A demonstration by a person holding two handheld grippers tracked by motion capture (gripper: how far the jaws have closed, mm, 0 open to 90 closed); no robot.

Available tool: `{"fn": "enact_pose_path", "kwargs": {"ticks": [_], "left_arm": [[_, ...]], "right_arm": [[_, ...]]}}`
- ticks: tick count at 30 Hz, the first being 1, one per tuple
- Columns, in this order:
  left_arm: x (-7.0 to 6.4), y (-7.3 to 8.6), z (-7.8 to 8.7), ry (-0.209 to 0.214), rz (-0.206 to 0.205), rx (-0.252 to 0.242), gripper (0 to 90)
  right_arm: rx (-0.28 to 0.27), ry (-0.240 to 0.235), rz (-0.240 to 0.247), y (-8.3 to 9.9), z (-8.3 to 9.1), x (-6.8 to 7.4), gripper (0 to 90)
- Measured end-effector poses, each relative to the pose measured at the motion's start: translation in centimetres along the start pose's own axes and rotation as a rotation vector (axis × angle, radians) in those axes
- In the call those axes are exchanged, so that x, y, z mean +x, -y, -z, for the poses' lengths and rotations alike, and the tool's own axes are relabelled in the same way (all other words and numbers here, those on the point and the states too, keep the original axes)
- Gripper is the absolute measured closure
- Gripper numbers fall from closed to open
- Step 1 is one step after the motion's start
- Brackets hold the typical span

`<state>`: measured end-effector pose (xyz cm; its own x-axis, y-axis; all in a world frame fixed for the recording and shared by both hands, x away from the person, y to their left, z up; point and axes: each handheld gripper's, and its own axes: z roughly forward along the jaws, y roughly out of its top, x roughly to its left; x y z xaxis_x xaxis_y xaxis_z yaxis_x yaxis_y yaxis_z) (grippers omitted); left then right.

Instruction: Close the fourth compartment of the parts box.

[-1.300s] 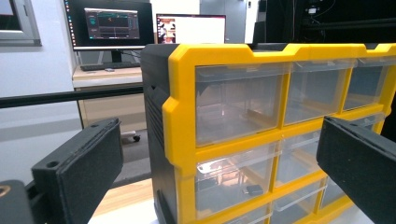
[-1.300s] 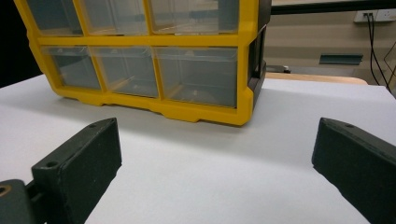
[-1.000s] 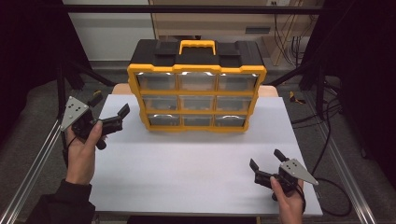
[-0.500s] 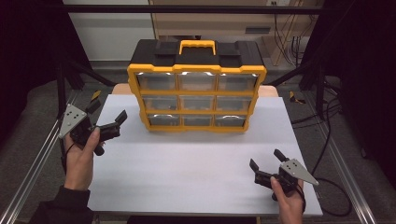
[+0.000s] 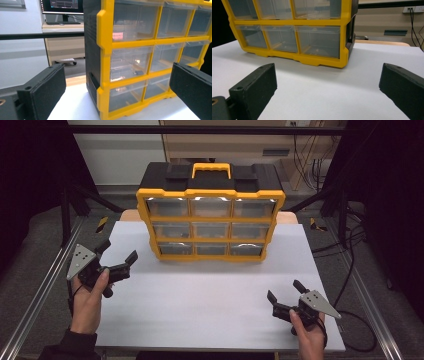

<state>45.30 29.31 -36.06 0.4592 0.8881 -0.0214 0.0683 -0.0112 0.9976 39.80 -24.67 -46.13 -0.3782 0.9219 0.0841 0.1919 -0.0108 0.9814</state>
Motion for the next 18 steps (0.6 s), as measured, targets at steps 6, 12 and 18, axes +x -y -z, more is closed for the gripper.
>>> {"fn": "enact_pose_path", "kwargs": {"ticks": [6,12,18], "left_arm": [[-0.4,1.4,0.4,0.001,0.004,0.014,0.1],[-0.9,2.5,0.7,0.01,-0.003,0.024,0.1],[-1.4,3.3,1.2,0.018,-0.012,0.02,0.1]], "right_arm": [[0.002,0.0,0.0,0.0,0.0,0.0,1.8],[-0.001,0.0,-0.002,0.0,0.0,0.0,1.8],[0.0,0.001,0.0,0.0,0.0,0.0,1.8]]}}
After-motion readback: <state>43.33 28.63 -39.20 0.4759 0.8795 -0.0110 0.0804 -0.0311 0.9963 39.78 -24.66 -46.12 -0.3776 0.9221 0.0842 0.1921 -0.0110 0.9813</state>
